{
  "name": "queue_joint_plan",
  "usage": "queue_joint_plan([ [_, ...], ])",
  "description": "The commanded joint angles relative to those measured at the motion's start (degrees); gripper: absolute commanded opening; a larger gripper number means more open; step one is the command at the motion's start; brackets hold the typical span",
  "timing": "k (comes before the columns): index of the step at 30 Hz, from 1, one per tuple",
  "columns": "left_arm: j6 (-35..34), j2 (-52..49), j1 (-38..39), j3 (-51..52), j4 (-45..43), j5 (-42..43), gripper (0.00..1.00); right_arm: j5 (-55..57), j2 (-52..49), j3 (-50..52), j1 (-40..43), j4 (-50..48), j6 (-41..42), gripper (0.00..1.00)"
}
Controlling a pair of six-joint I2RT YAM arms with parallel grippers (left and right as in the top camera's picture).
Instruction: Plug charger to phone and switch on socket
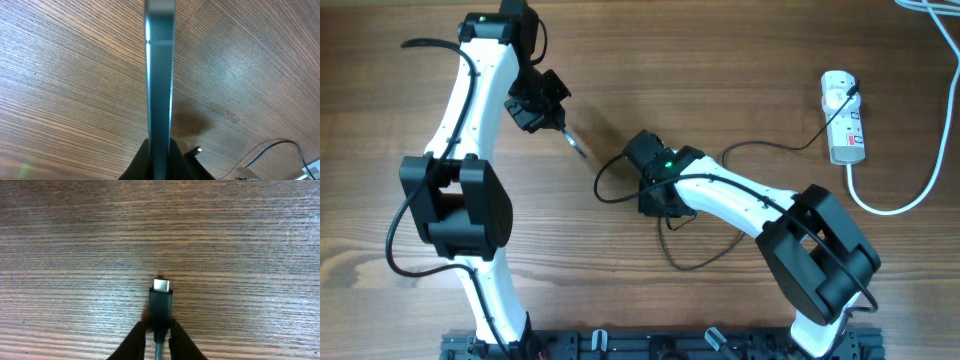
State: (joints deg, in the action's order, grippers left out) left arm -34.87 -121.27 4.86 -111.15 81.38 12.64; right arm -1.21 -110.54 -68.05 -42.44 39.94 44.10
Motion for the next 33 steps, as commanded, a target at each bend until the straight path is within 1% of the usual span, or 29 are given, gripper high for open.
queue_joint_plan([
  [1, -0.79, 1.79, -0.26, -0.61, 0.26, -0.55, 0.04, 0.31, -2.62, 0.68, -0.15, -0.04, -0.5, 0.15],
  [10, -0.79, 1.79, -0.26, -0.61, 0.44, -0.55, 0.04, -0.31, -2.62, 0.68, -0.15, 1.05, -0.85, 0.18],
  [13, -0.79, 1.79, -0.26, -0.61, 0.44, -0.55, 0.04, -0.31, -2.62, 0.68, -0.15, 1.29, -0.83, 0.16],
  [15, -0.79, 1.79, -0.26, -0.61, 0.44, -0.55, 0.04, -0.31, -2.62, 0.68, -0.15, 1.29, -0.81, 0.13],
  [18, -0.79, 1.79, -0.26, -0.61, 0.44, -0.55, 0.04, -0.31, -2.62, 0.68, -0.15, 1.27, -0.72, 0.12],
  [19, -0.79, 1.79, -0.26, -0.61, 0.44, -0.52, 0.04, -0.33, -2.62, 0.68, -0.15, 1.29, -0.63, 0.13],
  [22, -0.79, 1.79, -0.26, -0.61, 0.46, -0.52, 0.04, -0.39, -2.62, 0.68, -0.15, 1.55, -0.63, 0.23],
  [23, -0.79, 1.79, -0.26, -0.61, 0.44, -0.52, 0.04, -0.85, -2.62, 0.68, -0.15, 1.86, -0.59, 0.23],
  [24, -0.79, 1.79, -0.26, -0.61, 0.44, -0.55, 0.04, -1.01, -2.62, 0.68, -0.15, 2.12, -0.61, 0.2],
  [29, -0.79, 1.79, -0.26, -0.61, 0.46, -0.52, 0.04, -0.98, -2.62, 0.68, -0.15, 2.19, -0.63, 0.13],
  [33, -0.79, 1.79, -0.26, -0.61, 0.48, -0.52, 0.04, -0.94, -2.62, 0.68, -0.15, 2.12, -0.63, 0.11],
])
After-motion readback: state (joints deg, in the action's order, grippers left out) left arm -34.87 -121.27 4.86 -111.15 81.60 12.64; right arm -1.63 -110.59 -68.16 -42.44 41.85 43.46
